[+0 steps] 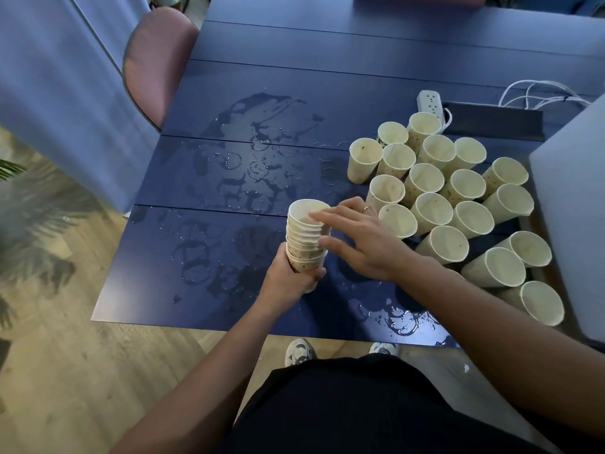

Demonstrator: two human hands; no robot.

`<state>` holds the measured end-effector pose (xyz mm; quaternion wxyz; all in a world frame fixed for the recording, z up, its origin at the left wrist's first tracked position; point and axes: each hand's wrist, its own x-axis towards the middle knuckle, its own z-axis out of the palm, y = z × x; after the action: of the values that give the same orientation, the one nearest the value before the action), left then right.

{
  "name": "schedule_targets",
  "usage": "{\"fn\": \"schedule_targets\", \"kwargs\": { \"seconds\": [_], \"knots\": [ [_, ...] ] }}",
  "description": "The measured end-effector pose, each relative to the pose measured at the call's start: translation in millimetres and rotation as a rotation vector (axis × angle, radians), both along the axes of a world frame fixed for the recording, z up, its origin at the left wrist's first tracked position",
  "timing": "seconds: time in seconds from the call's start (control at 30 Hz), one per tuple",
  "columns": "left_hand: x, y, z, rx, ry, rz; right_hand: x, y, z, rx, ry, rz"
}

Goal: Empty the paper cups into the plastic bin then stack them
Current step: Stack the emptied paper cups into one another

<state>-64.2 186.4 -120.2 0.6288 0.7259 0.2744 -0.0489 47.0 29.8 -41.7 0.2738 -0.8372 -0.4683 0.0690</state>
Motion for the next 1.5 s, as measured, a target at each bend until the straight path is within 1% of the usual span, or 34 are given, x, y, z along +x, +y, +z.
{"fn": "schedule_targets", "kwargs": {
  "seconds": [0.1, 0.17, 0.23, 0.33, 0.5, 0.6, 0.67, 0.8, 0.9, 1.03, 1.23, 1.3, 1.4, 1.5],
  "knots": [
    [-1, 2, 1, 0.016, -0.005, 0.000, -1, -8, 8, 0.080, 0.077, -0.067],
    [-2, 1, 1, 0.034, -0.004, -0.018, 1, -16, 13, 0.163, 0.096, -0.168],
    [-3, -1, 2, 0.028, -0.001, -0.037, 4, -24, 20, 0.170, 0.112, -0.301],
    [-7, -8, 3, 0.015, 0.012, -0.084, 8, -38, 22, 0.002, 0.102, -0.419],
    [-9, -19, 2, 0.024, 0.036, -0.165, 2, -54, 11, -0.270, 0.105, -0.523],
    [-9, -26, 2, 0.031, 0.041, -0.190, -2, -63, -1, -0.404, 0.145, -0.548],
    [-9, -30, 1, 0.034, 0.044, -0.205, -4, -67, -8, -0.449, 0.163, -0.550],
    [-8, -36, 3, 0.045, 0.056, -0.233, -11, -73, -19, -0.466, 0.136, -0.558],
    [-7, -38, 4, 0.038, 0.064, -0.243, -12, -76, -10, -0.426, 0.112, -0.534],
    [-7, -37, 6, 0.041, 0.066, -0.240, -3, -75, 19, -0.207, 0.141, -0.565],
    [-7, -38, 5, 0.041, 0.062, -0.236, 21, -71, 70, 0.065, 0.003, -0.590],
    [-7, -38, 5, 0.044, 0.060, -0.246, 21, -68, 83, 0.140, -0.013, -0.591],
    [-6, -39, 7, 0.046, 0.061, -0.254, 15, -62, 87, 0.181, -0.008, -0.505],
    [-5, -40, 8, 0.045, 0.067, -0.246, 10, -58, 79, 0.137, 0.088, -0.353]
  ]
}}
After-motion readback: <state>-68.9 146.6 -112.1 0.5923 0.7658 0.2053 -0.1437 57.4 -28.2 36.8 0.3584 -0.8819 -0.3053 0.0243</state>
